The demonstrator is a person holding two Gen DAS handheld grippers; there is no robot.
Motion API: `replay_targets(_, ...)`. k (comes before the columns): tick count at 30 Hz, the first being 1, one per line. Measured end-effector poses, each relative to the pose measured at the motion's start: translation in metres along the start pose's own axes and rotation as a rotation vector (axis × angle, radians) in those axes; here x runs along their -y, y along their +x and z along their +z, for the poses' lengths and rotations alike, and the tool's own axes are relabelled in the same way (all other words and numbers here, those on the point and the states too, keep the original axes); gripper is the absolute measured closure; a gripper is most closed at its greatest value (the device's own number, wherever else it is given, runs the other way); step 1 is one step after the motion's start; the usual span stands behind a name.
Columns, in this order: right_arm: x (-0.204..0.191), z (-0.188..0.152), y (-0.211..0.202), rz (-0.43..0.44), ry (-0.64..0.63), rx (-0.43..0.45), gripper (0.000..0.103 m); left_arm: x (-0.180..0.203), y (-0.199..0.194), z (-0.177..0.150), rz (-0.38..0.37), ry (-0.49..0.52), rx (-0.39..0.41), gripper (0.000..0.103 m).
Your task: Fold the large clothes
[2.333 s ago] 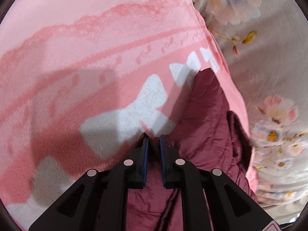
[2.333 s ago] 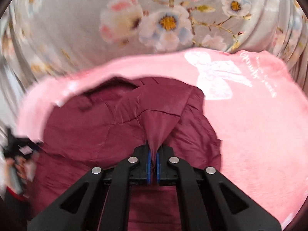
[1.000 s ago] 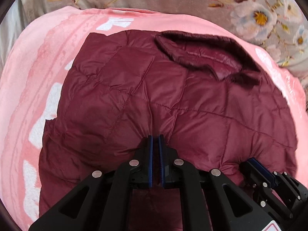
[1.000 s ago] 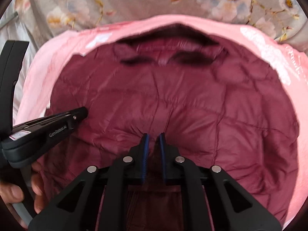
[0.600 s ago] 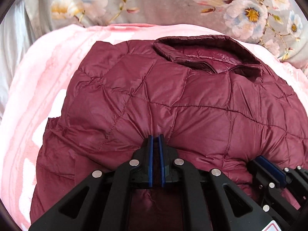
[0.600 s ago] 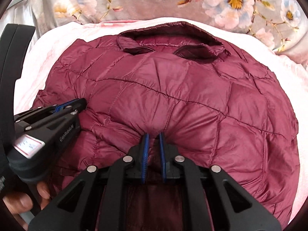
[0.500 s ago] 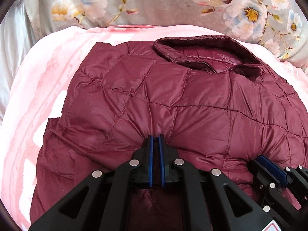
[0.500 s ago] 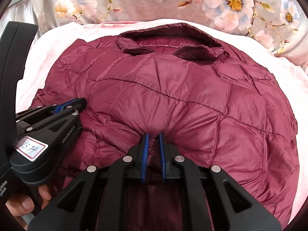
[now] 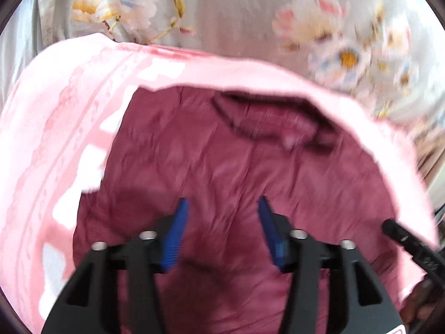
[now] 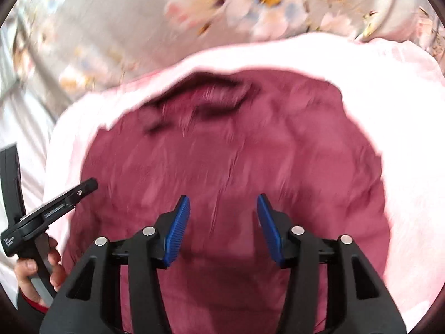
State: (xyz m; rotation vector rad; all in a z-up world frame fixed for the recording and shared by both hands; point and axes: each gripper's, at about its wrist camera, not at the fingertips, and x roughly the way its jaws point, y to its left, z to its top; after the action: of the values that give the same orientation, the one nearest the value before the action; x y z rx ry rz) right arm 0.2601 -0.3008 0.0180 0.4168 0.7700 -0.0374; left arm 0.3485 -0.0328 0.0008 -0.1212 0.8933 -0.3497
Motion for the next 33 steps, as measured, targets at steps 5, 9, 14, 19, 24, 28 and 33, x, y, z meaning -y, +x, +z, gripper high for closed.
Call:
replay_targets(5, 0.005, 0.059, 0.032, 0.125, 0.176, 0.013, 0.047, 0.004, 0.034, 0.058, -0.135, -0.174, -0.080, 0.037)
replay_targets(9, 0.020, 0.075, 0.077, 0.215, 0.362, -0.060, 0.046, -0.001, 0.087, 0.081, -0.209, -0.307, -0.220, 0.037)
replay_targets(14, 0.037, 0.078, 0.116, 0.281, 0.523, -0.081, 0.048, -0.011, 0.122, 0.082, -0.257, -0.425, -0.274, 0.039)
replay_targets(19, 0.023, 0.082, 0.137, 0.218, 0.412, -0.129, 0.087, 0.008, 0.136, 0.087, -0.142, -0.262, -0.293, 0.076)
replay_targets(24, 0.000, 0.076, 0.134, 0.004, 0.125, -0.109, 0.091, 0.019, 0.147, 0.080, -0.053, -0.127, -0.308, 0.086)
replay_targets(28, 0.000, 0.060, 0.144, -0.080, 0.023, -0.128, 0.093, 0.022, 0.149, 0.072, -0.044, -0.083, -0.265, 0.086)
replay_targets(33, -0.007, 0.050, 0.147, -0.121, -0.053, -0.072, 0.094, 0.027, 0.147, 0.060, -0.023, 0.010, -0.177, 0.082)
